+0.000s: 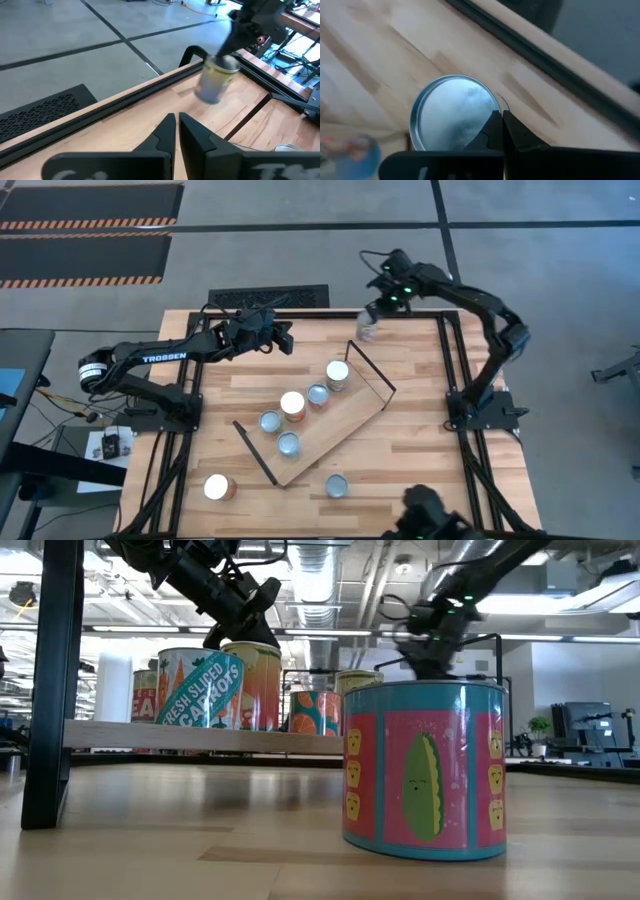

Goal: Pick and place cans onto a shelf
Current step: Put the canned peaches on the shelf aligned with the other canned peaches

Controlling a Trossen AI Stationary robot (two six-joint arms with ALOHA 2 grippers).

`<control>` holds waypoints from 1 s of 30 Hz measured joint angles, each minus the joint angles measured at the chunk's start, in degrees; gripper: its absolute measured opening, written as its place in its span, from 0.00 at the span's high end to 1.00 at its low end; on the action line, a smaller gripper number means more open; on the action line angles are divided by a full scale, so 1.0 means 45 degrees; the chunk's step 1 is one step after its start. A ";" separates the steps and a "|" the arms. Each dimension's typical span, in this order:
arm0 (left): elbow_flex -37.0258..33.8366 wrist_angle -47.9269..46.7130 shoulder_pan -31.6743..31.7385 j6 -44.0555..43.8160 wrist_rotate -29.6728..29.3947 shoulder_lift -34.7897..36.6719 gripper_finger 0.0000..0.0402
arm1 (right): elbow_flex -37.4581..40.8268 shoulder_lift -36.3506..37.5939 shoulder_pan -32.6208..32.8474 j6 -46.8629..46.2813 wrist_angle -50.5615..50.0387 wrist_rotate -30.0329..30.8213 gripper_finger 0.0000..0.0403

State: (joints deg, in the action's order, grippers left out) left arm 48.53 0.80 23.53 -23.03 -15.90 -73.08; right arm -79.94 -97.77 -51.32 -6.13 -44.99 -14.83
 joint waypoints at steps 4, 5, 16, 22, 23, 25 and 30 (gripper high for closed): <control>0.0002 0.0000 0.0000 0.0005 -0.0010 0.0000 0.98 | 0.2406 0.1788 -0.0799 -0.0261 0.0491 0.0157 1.00; 0.0001 -0.0003 0.0002 0.0003 -0.0015 0.0000 0.98 | 0.2995 0.2290 -0.0930 -0.0338 0.0465 0.0302 1.00; 0.0002 0.0010 0.0000 0.0209 -0.0053 0.0000 0.98 | 0.6709 0.5683 -0.1008 -0.1414 0.0666 0.1345 1.00; 0.0002 0.0019 0.0000 0.0214 -0.0178 0.0000 0.98 | 0.7017 0.5613 -0.0442 -0.1577 0.1181 0.1838 1.00; 0.0002 0.0015 0.0000 0.0214 -0.0218 0.0000 0.98 | 0.7017 0.5542 -0.0356 -0.1583 0.1335 0.1919 1.00; 0.0002 0.0016 0.0000 0.0214 -0.0226 0.0000 0.98 | 0.7017 0.5407 -0.0251 -0.1582 0.1598 0.1927 1.00; 0.0002 0.0019 0.0000 0.0214 -0.0233 0.0000 0.98 | 0.7003 0.5219 -0.0236 -0.1574 0.1767 0.1944 1.00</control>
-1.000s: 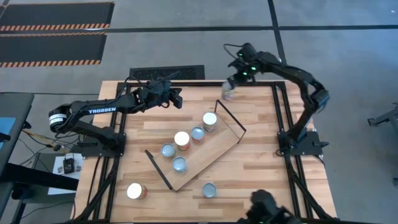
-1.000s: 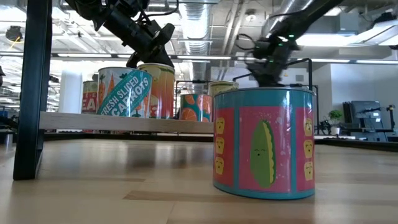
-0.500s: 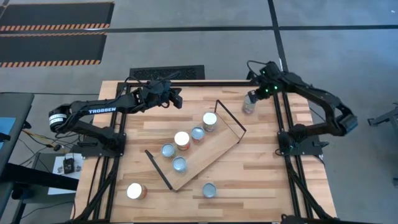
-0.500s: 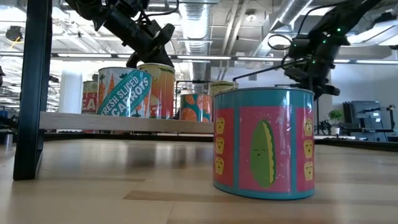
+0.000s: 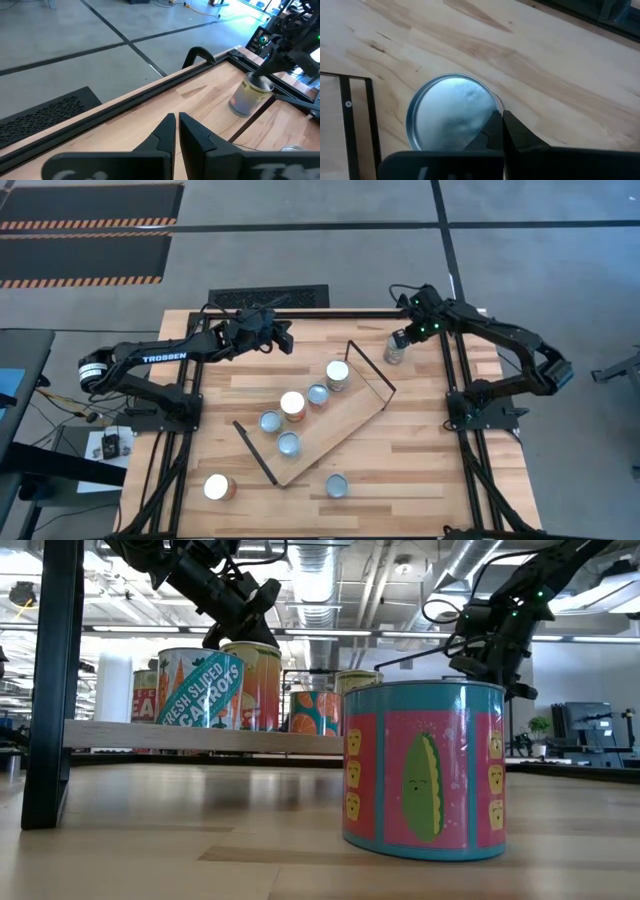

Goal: Pick and place cans onto a shelf
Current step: Put the canned peaches on the shelf aligned with the other canned peaches

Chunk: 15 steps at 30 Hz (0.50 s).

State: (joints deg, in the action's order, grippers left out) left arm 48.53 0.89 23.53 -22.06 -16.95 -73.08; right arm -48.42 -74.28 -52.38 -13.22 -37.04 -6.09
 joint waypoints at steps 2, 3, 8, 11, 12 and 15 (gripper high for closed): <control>0.0000 -0.0002 0.0000 -0.0005 0.0002 0.0000 0.98 | 0.0000 0.0000 -0.0005 -0.0014 0.0004 0.0000 0.99; 0.0000 -0.0005 0.0000 -0.0005 0.0005 0.0000 0.98 | 0.0000 0.0000 -0.0004 -0.0053 -0.0001 0.0000 0.99; 0.0000 -0.0005 0.0000 -0.0005 0.0005 0.0000 0.98 | 0.0000 -0.0005 -0.0034 -0.0125 -0.0057 0.0024 0.90; 0.0000 -0.0005 0.0000 -0.0005 0.0005 0.0000 0.98 | 0.0000 0.0001 -0.0030 -0.0395 -0.0052 0.0367 0.83; 0.0000 -0.0005 0.0000 -0.0005 0.0005 0.0000 0.98 | -0.0032 0.0010 -0.0033 -0.0398 -0.0095 0.0570 0.80; 0.0000 -0.0008 0.0000 -0.0005 0.0046 0.0000 0.98 | -0.0560 0.0007 -0.0053 -0.0263 -0.0516 0.1150 0.74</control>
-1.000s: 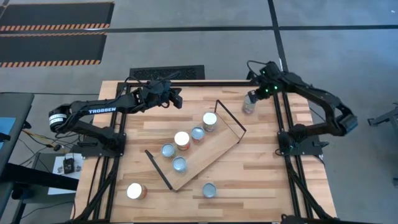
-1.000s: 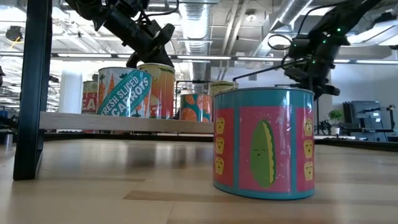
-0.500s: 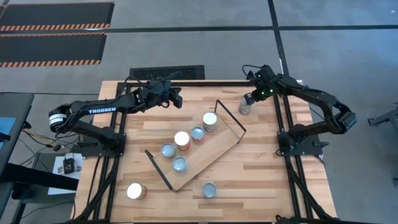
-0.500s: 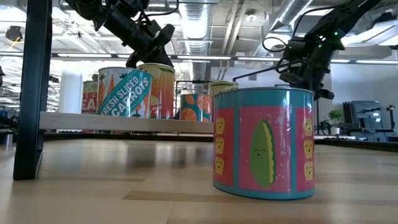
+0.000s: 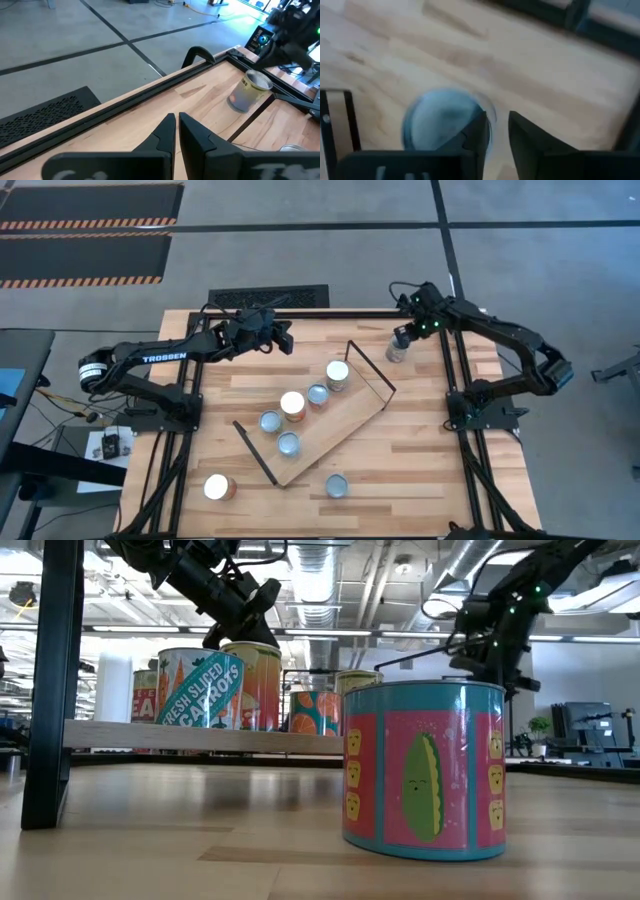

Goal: Pick and place cans onto a shelf
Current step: Put the canned peaches on the shelf aligned with the other canned peaches

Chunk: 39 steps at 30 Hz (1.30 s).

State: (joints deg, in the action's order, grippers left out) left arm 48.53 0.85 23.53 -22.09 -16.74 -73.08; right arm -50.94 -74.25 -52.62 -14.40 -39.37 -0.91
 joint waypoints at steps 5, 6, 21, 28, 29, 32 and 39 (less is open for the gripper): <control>0.0000 -0.0007 0.0000 0.0001 0.0238 0.0000 0.98 | -0.1532 0.0003 0.0132 0.2159 -0.1318 -0.0213 0.66; 0.0000 -0.0007 0.0000 0.0005 0.0237 0.0000 0.98 | -0.1816 0.0010 0.0264 0.2998 -0.1750 -0.0381 0.65; 0.0000 -0.0014 0.0001 0.0141 0.0245 0.0000 0.98 | -0.2140 -0.0096 0.2861 0.9881 -0.3209 -0.0897 0.62; 0.0000 -0.0016 0.0005 0.0146 0.0245 0.0000 0.98 | -0.2131 -0.1230 0.2703 0.9439 -0.3199 -0.0026 0.62; 0.0000 -0.0013 0.0005 0.0146 0.0249 0.0000 0.98 | -0.2131 -0.1371 0.2652 0.9313 -0.3193 -0.0062 0.62; 0.0000 -0.0017 0.0005 0.0146 0.0250 0.0000 0.98 | -0.2131 -0.1725 0.2690 0.9117 -0.3147 -0.0046 0.62; 0.0000 -0.0017 0.0005 0.0151 0.0274 0.0000 0.98 | -0.2187 -0.2465 0.2690 0.8776 -0.2977 0.0165 0.66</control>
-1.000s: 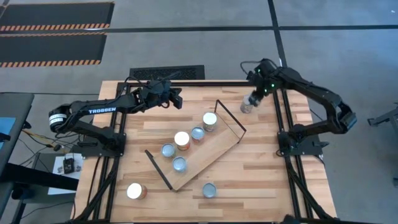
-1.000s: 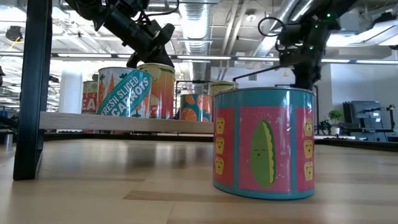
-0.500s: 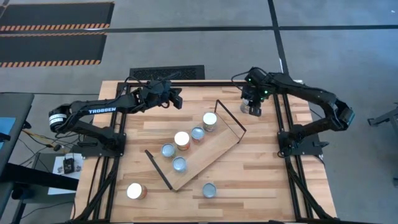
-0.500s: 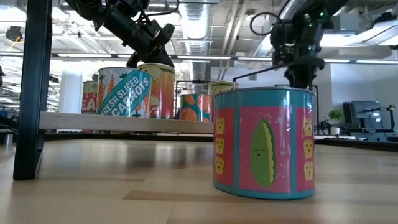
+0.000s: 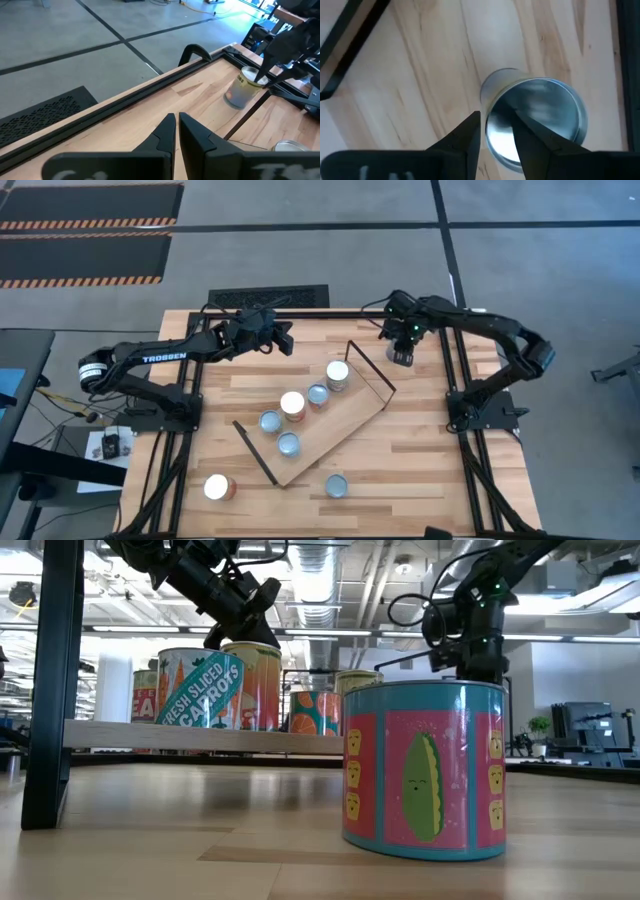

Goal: Pick and place cans onto a shelf
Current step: Put the canned peaches on the shelf aligned with the other canned peaches

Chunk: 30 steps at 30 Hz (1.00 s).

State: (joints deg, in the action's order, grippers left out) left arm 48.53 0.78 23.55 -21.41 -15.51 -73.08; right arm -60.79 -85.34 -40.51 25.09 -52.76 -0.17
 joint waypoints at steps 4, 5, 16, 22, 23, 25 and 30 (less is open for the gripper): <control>0.0000 0.0000 0.0000 0.0001 0.0024 0.0000 0.98 | -0.0007 -0.0214 0.0150 -0.0339 0.0266 0.0731 0.73; 0.0000 0.0002 -0.0002 0.0005 0.0034 0.0000 0.98 | -0.0007 -0.0218 0.0151 -0.0399 0.0368 0.0824 0.76; 0.0000 0.0000 -0.0002 0.0005 0.0301 0.0000 0.98 | 0.0059 0.0024 0.0141 -0.0483 0.0510 0.1031 0.97; 0.0000 0.0001 0.0000 0.0170 0.0307 0.0000 0.98 | -0.0118 0.1107 0.0132 -0.1016 -0.0602 0.1044 0.99; 0.0000 0.0000 0.0000 0.0170 0.0312 0.0000 0.98 | -0.0234 0.1279 0.0134 -0.1141 -0.0930 0.1065 0.99; 0.0000 0.0000 -0.0005 0.0170 0.0321 0.0000 0.98 | -0.0590 0.1705 0.0243 -0.1397 -0.1624 0.1288 0.99; 0.0000 0.0000 -0.0003 0.0282 0.0335 0.0000 0.98 | -0.2167 0.2584 0.0782 -0.2304 -0.3480 0.2133 0.99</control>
State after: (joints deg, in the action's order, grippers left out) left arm 48.53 0.78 23.54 -20.14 -14.00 -73.08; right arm -70.54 -73.72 -37.00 14.72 -68.42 9.43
